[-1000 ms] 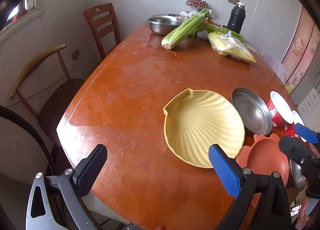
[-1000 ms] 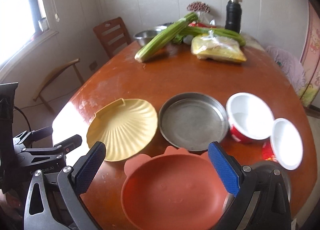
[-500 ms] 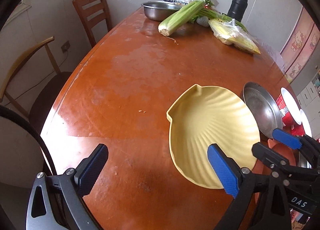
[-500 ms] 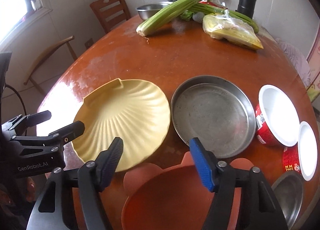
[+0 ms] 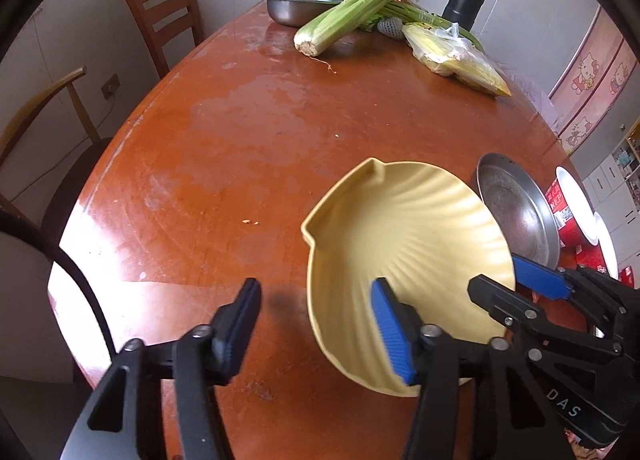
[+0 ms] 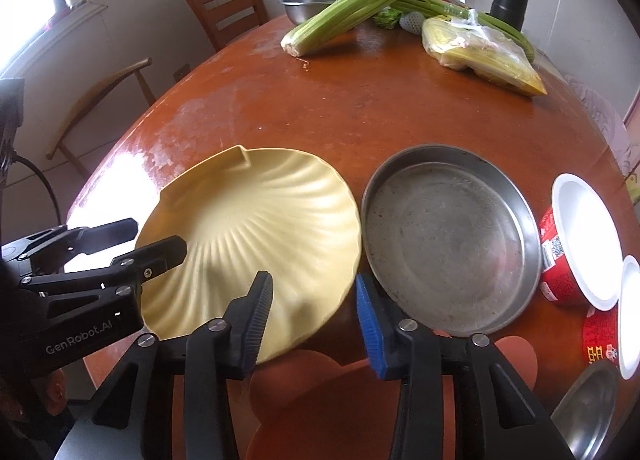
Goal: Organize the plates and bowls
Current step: 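Grasp the yellow shell plate rim with the left gripper and lift, then carry the yellow shell plate and set it down with the left gripper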
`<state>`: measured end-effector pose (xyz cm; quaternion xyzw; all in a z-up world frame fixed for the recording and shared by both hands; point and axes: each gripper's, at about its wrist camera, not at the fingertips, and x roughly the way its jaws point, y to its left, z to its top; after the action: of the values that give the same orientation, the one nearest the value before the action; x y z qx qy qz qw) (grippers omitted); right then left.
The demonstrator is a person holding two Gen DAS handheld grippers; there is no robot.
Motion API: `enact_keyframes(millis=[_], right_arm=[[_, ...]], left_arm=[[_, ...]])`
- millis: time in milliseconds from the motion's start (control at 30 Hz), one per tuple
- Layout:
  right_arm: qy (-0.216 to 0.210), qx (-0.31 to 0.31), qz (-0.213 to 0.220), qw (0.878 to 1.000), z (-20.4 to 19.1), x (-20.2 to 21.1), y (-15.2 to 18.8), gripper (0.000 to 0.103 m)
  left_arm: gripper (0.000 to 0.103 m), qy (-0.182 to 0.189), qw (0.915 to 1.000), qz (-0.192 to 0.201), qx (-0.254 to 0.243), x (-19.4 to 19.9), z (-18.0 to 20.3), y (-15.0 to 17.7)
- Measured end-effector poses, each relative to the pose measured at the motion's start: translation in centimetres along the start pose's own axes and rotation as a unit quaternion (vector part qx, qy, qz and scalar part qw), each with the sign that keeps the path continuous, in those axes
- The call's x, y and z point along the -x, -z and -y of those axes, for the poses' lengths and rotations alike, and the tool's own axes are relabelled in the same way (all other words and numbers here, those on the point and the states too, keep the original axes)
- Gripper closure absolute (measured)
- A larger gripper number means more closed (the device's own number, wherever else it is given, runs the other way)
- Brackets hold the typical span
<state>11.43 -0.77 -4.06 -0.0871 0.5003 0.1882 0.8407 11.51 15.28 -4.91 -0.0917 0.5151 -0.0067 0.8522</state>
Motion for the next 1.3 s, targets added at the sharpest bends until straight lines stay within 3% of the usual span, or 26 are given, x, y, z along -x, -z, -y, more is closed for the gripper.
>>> enact_keyframes(millis=[167, 633, 1300], right_arm=[[-0.006, 0.004, 0.001, 1.000, -0.1, -0.3, -0.3, 0.065], [-0.023, 0.007, 0.012, 1.000, -2.2, 0.0, -2.3, 0.065], [-0.040, 0.007, -0.011, 0.999, -3.5, -1.5, -1.8, 0.064]], left_arm=[[0.068, 0.020, 0.9998, -0.007, -0.005, -0.5, 0.5, -0.2], [0.068, -0.004, 0.9996, 0.026, -0.002, 0.7, -1.6, -2.8], [0.067, -0.030, 0.9993, 0.019, -0.007, -1.9, -2.7, -3.8]])
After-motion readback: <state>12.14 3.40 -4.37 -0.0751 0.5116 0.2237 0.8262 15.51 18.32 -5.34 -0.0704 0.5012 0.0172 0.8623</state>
